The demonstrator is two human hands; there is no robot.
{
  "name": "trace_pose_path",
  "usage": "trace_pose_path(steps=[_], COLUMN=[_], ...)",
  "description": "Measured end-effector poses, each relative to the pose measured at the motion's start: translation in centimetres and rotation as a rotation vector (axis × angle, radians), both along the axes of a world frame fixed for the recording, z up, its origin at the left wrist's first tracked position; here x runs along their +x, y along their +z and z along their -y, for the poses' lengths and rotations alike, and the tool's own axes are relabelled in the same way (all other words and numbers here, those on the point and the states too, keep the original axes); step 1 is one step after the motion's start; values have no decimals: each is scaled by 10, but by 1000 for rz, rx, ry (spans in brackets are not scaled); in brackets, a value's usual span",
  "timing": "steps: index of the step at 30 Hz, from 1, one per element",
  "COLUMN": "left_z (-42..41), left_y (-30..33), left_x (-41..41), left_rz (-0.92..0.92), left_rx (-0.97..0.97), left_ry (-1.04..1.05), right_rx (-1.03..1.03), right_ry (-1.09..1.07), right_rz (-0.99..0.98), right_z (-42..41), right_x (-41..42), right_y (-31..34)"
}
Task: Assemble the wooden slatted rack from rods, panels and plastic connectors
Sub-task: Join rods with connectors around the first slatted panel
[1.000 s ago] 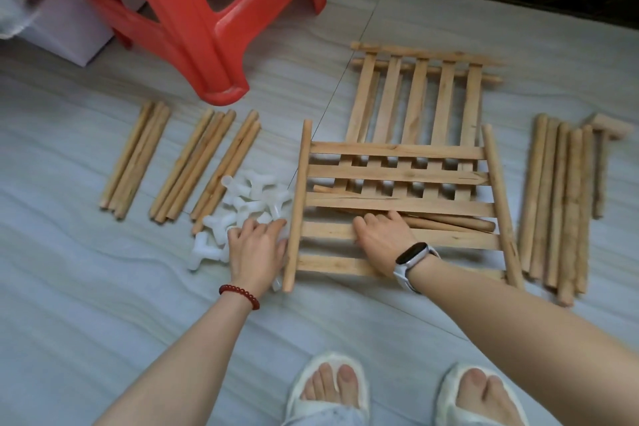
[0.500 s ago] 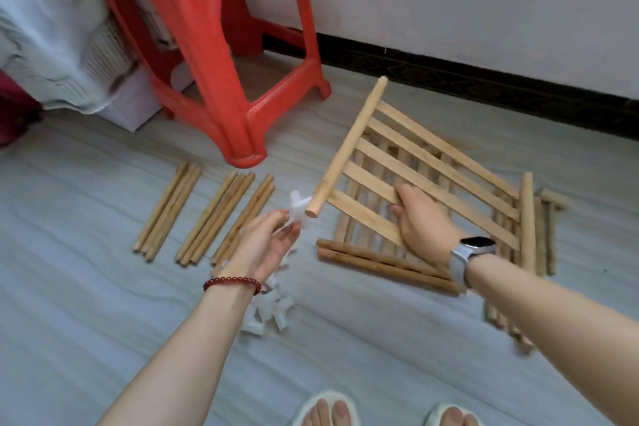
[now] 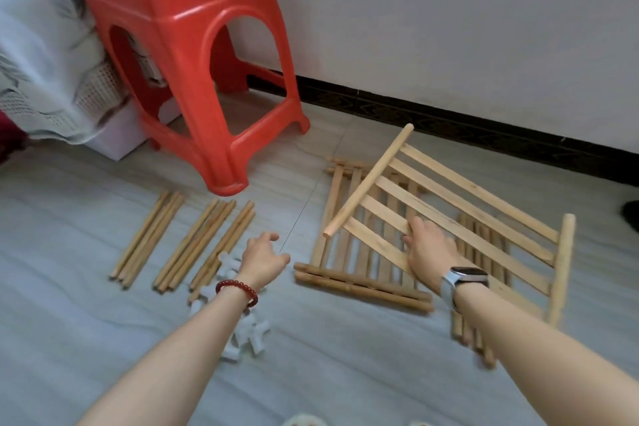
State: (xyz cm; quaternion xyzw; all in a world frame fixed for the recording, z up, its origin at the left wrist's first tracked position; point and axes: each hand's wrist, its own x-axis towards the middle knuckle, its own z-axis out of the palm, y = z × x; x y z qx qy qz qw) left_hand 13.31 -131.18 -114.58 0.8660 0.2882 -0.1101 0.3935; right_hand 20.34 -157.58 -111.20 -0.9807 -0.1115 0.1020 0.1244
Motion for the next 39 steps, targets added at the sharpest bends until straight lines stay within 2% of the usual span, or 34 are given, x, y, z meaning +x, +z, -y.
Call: trace_pose_path(steps=[4, 7, 10, 12, 14, 19, 22, 24, 30, 34, 37, 39], left_z=[-16, -30, -52, -55, -47, -22, -4, 4, 11, 12, 17, 24], left_y=[-54, -97, -129, -142, -153, -155, -138, -124, -35, 58, 119, 152], left_x=[11, 25, 53, 65, 70, 70, 66, 61, 49, 40, 16, -6], left_rz=[-226, -375, -387, -320, -184, 100, 306, 381, 317, 435, 504, 592], left_rx=[397, 536, 624, 693, 659, 361, 221, 146, -104, -29, 87, 86], left_ry=[-336, -529, -603, -662, -595, -295, -172, -214, -180, -178, -266, -289], right_rx=[-71, -130, -170, -187, -189, -172, -156, -134, 25, 175, 275, 324], right_ry=[101, 196, 290, 332, 358, 355, 334, 309, 121, -41, -165, -227], right_rz=[21, -4, -26, -21, -26, -1, 49, 82, 154, 182, 213, 235], right_z=[-8, -17, -19, -19, -19, -16, -12, -10, -12, -17, -21, -22], right_x=[12, 20, 28, 30, 31, 30, 30, 30, 17, 0, -16, -30], right_y=[-40, -77, -108, -119, -126, -131, -126, -118, -56, 9, 51, 73])
